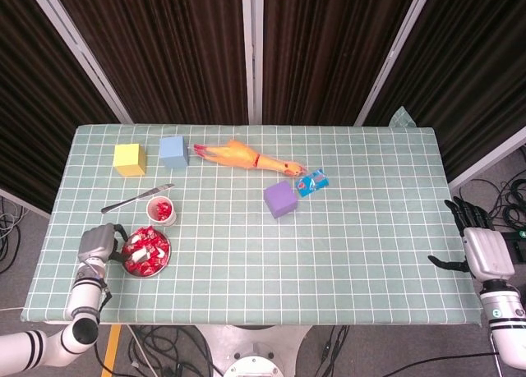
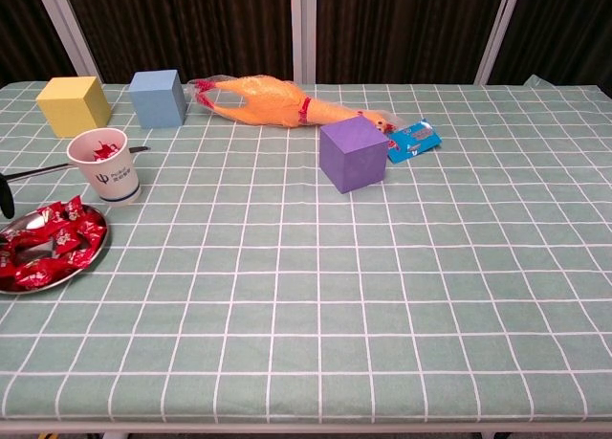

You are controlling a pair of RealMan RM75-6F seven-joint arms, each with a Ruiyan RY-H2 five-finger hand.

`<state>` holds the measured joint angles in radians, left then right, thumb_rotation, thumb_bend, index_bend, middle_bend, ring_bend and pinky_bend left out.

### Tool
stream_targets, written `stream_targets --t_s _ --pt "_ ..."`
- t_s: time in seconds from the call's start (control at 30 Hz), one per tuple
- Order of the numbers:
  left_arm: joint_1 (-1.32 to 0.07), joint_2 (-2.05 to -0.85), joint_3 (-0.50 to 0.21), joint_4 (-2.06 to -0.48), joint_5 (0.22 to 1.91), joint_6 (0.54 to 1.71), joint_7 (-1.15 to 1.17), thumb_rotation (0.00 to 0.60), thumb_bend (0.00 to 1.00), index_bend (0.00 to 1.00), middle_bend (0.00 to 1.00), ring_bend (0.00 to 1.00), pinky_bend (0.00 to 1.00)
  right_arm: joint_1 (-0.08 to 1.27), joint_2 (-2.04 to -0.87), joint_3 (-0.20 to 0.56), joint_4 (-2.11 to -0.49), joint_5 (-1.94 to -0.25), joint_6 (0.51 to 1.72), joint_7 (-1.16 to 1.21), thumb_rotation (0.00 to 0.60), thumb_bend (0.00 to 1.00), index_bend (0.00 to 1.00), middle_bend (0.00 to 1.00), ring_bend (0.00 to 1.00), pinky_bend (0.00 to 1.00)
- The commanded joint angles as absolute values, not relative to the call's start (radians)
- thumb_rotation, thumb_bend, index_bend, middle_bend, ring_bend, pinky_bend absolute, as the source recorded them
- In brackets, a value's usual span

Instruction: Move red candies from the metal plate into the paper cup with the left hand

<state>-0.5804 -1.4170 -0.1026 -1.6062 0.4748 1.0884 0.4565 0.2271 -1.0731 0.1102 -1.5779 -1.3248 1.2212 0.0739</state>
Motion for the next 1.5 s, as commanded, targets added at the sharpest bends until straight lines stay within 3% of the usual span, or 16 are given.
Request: stream_targets --t_s 0.03,1.13,1.5 --pt "-0.583 -1.433 -0.107 -1.581 0.468 1.074 0.460 0.600 0.23 0.53 1.00 1.00 1.00 0.227 -1.073 0.111 -1.577 -1.322 1.220 0.073 0.511 0.00 0.00 0.00 0.00 0.00" --pt "-0.617 -1.475 -0.144 -1.494 0.348 0.991 0.504 0.600 0.23 0.54 1.00 1.00 1.00 0.238 -1.087 0.117 -1.556 -1.308 1.202 0.071 0.512 0.00 0.00 0.00 0.00 0.00" --pt "-0.628 -1.478 -0.149 -1.500 0.337 0.993 0.516 0.600 0.29 0.59 1.00 1.00 1.00 0.240 -1.090 0.117 -1.549 -1.304 1.198 0.073 0.511 0.00 0.00 0.00 0.00 0.00"
